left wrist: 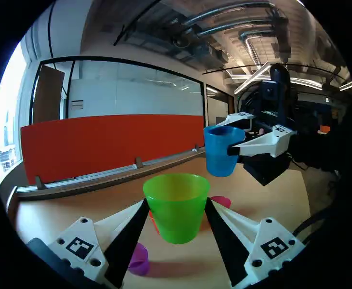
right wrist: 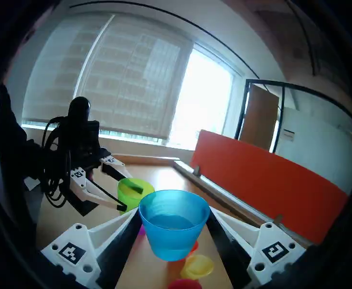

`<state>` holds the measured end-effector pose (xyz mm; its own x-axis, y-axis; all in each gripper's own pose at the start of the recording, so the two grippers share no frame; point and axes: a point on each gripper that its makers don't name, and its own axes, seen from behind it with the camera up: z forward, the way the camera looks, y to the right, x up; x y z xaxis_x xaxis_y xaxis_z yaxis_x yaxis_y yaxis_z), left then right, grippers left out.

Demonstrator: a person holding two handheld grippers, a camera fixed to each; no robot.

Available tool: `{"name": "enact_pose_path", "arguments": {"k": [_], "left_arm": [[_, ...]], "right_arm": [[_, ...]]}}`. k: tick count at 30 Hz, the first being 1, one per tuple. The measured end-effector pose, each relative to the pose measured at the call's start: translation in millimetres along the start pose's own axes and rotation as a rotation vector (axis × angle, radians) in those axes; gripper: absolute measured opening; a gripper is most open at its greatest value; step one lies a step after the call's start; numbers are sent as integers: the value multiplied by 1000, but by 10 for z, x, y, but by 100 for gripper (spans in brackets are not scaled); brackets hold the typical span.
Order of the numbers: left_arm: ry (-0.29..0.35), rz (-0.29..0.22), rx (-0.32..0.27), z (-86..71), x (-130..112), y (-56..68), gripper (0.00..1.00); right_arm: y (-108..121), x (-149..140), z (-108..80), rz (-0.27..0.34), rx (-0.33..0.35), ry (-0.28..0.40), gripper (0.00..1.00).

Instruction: Pour water

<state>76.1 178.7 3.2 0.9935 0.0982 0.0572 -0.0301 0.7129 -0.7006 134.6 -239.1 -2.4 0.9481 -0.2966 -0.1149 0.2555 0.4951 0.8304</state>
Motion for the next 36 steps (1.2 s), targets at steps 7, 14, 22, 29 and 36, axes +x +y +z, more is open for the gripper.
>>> {"name": "enact_pose_path", "arguments": {"k": [7, 14, 22, 29, 36], "left_arm": [[-7, -1, -11, -7, -28, 38, 83], [-10, 0, -24, -15, -47, 75, 83], [-12, -1, -41, -3, -73, 118, 83], [-14, 1, -52, -12, -85, 153, 83], [-11, 2, -60, -20, -74, 182, 83]], "right_arm": [[13, 55, 23, -40, 5, -3, 92], [56, 90, 56, -65, 4, -7, 91], [97, 149, 103, -107, 1, -6, 92], [74, 222, 146, -153, 8, 5, 91], [66, 267, 192, -191, 8, 12, 92]]}}
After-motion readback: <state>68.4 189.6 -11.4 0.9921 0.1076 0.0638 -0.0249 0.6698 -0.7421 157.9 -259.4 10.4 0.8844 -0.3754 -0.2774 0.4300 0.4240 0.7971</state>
